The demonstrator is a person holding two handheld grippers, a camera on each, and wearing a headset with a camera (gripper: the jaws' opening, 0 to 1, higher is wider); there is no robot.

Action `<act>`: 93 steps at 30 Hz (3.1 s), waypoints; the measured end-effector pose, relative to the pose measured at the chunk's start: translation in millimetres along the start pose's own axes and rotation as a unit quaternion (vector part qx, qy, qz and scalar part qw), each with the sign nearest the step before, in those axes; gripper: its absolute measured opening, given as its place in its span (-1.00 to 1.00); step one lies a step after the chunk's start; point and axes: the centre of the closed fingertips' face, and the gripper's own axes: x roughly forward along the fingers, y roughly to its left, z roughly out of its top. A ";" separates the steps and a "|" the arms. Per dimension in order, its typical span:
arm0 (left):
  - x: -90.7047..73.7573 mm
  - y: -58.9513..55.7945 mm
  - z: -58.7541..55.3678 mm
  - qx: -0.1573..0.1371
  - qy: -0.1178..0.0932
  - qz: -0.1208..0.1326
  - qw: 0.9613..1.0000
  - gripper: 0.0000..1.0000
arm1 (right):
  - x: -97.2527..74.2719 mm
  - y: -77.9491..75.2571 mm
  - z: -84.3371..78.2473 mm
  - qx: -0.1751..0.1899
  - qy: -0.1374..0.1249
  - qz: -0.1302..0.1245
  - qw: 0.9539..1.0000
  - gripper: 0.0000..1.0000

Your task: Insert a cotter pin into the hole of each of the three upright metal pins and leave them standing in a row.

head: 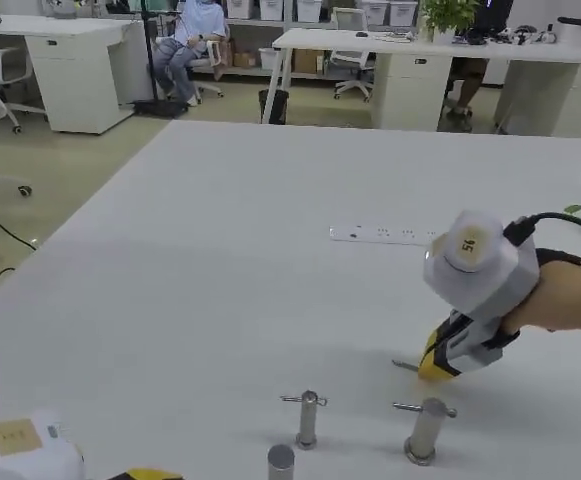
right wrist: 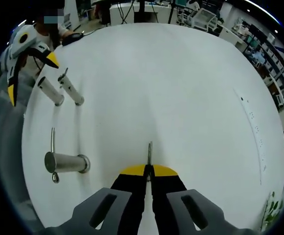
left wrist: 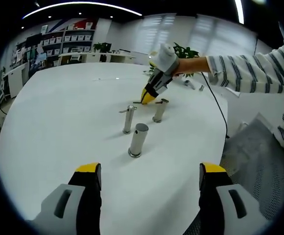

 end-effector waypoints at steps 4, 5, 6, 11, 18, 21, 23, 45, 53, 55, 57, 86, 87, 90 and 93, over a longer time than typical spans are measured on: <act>1.6 -2.3 0.2 0.004 0.002 -0.003 1.000 0.68 | 0.3 0.8 0.6 0.012 -0.009 -0.005 1.000 -0.94; 1.9 -2.4 0.1 0.004 0.003 -0.003 1.000 0.68 | 0.3 0.6 0.7 0.015 -0.010 -0.006 1.000 -0.94; 2.4 -2.7 0.2 0.003 0.003 -0.004 1.000 0.69 | 0.3 0.3 0.6 0.018 -0.012 -0.007 1.000 -0.94; 3.6 -4.9 -0.6 0.004 0.006 -0.007 1.000 0.68 | 0.3 -0.8 1.4 0.019 -0.014 -0.013 1.000 -0.94; 4.0 -5.8 -1.3 0.015 0.004 -0.005 1.000 0.58 | -8.5 -0.5 11.9 0.006 -0.032 -0.028 0.999 -0.96; 3.4 -4.1 1.6 0.013 -0.005 0.000 1.000 0.54 | -13.4 -0.6 17.1 0.001 -0.041 -0.033 0.999 -0.96; 2.8 -2.5 3.6 0.016 -0.010 0.004 1.000 0.60 | -17.0 -2.1 18.3 -0.002 -0.045 -0.038 0.998 -0.96; -6.4 10.5 24.9 0.006 -0.052 0.029 0.998 0.58 | -79.4 22.1 29.4 -0.026 -0.106 -0.079 0.991 -0.96; -8.0 10.4 25.6 -0.003 -0.049 0.023 0.999 0.56 | -96.5 45.5 31.3 -0.053 -0.116 -0.075 0.989 -0.95; -7.4 9.7 26.7 -0.004 -0.049 0.021 0.999 0.54 | -98.0 47.5 31.4 -0.055 -0.119 -0.076 0.988 -0.95; -6.4 8.4 28.8 -0.006 -0.050 0.018 0.999 0.50 | -99.6 50.7 32.0 -0.056 -0.122 -0.075 0.988 -0.95; -0.8 -4.5 62.9 -0.006 -0.079 -0.009 0.997 0.18 | -112.0 109.0 57.0 -0.102 -0.196 -0.084 0.972 -0.95; 0.1 -4.9 63.7 -0.008 -0.079 -0.010 0.997 0.17 | -111.1 111.4 57.3 -0.104 -0.196 -0.086 0.971 -0.95; 2.2 -7.8 66.6 -0.018 -0.081 -0.016 0.996 0.07 | -110.5 117.3 59.3 -0.113 -0.201 -0.094 0.968 -0.95; 4.4 -10.2 72.5 -0.013 -0.091 -0.016 0.996 0.03 | -111.4 118.7 62.5 -0.120 -0.210 -0.112 0.964 -0.95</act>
